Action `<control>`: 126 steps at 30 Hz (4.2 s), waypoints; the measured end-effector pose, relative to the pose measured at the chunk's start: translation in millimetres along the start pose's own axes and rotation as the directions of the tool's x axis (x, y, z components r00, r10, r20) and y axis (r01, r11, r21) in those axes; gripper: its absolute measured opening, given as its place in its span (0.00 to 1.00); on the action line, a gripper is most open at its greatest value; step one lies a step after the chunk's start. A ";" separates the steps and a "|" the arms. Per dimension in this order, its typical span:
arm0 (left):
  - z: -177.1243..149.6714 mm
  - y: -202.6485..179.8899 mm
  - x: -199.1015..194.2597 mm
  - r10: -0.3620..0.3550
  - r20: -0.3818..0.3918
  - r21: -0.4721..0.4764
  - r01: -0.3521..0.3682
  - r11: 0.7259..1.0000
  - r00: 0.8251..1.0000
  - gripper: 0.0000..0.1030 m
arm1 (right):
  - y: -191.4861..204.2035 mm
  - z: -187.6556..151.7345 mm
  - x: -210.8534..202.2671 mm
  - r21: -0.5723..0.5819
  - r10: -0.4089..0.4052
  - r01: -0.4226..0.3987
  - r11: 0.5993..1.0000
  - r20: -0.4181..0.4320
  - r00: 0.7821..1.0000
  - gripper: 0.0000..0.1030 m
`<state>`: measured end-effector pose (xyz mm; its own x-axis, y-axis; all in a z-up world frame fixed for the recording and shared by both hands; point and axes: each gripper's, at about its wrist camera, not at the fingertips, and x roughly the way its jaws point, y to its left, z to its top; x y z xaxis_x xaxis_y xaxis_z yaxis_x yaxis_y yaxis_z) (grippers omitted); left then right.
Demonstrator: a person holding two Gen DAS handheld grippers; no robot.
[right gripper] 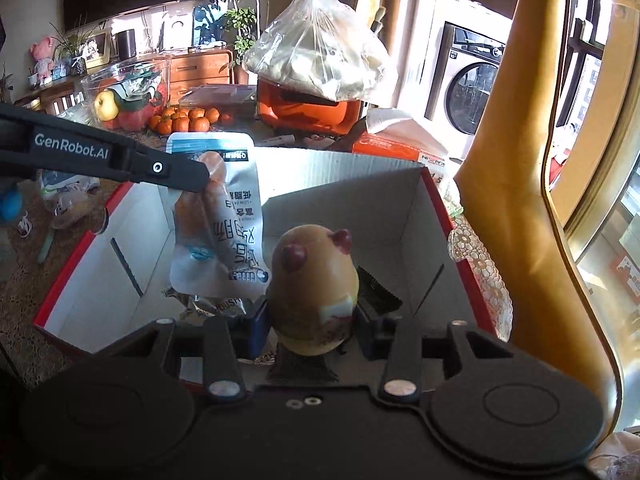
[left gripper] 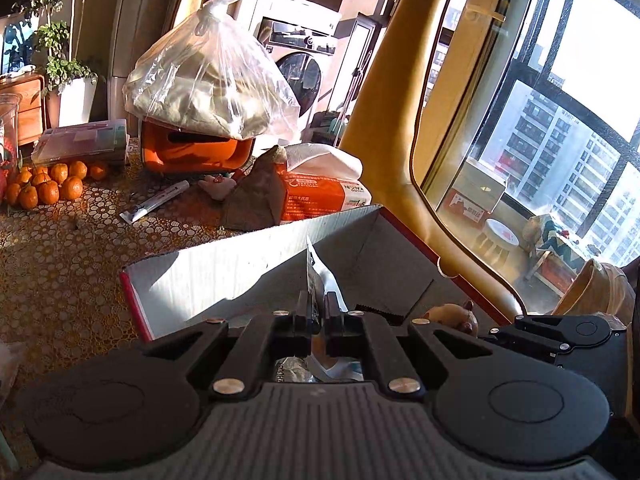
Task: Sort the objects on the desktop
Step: 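Carry white pouch with left tool while right tool carries hamster bottle to red box, then lower and open left tool in red box while right tool releases hamster bottle there, then withdraw both open tools from the red box back over the table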
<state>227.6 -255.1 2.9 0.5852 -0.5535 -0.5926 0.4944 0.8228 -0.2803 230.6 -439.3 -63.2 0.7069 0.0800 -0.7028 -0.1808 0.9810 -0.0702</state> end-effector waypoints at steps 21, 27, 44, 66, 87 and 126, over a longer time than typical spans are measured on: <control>14.1 -12.5 79.1 0.114 -0.166 0.112 -0.096 0.989 0.980 0.04 | -17.8 4.8 37.9 0.042 0.019 -0.012 0.999 -0.154 0.988 0.42; 10.6 -13.3 89.9 0.127 -0.228 0.137 -0.098 0.986 0.965 0.04 | -19.8 9.0 47.2 0.059 0.031 -0.021 0.998 -0.184 0.982 0.42; 11.5 -1.8 97.4 0.150 -0.352 0.132 -0.110 0.985 0.924 0.06 | -20.1 5.2 48.5 0.066 0.029 -0.016 0.998 -0.209 0.977 0.48; 13.8 -9.8 40.8 0.108 -0.258 0.157 -0.069 0.985 0.960 0.25 | -14.6 12.7 5.2 0.060 -0.030 0.038 0.997 -0.133 0.991 0.64; -23.5 -8.3 -51.6 0.080 -0.152 0.149 -0.057 0.987 0.985 0.25 | 8.1 11.2 -49.3 0.093 -0.018 0.020 0.995 -0.018 1.000 0.68; -95.2 40.3 -185.5 0.174 0.048 0.115 -0.178 0.977 0.984 1.00 | 112.3 5.4 -104.3 0.069 0.056 -0.070 0.995 0.193 0.980 0.99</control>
<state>77.8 -107.0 29.7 0.6924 -0.4077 -0.5953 0.4527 0.8879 -0.0817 140.2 -336.5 6.0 0.8145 0.1670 -0.5556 -0.1824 0.9828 0.0281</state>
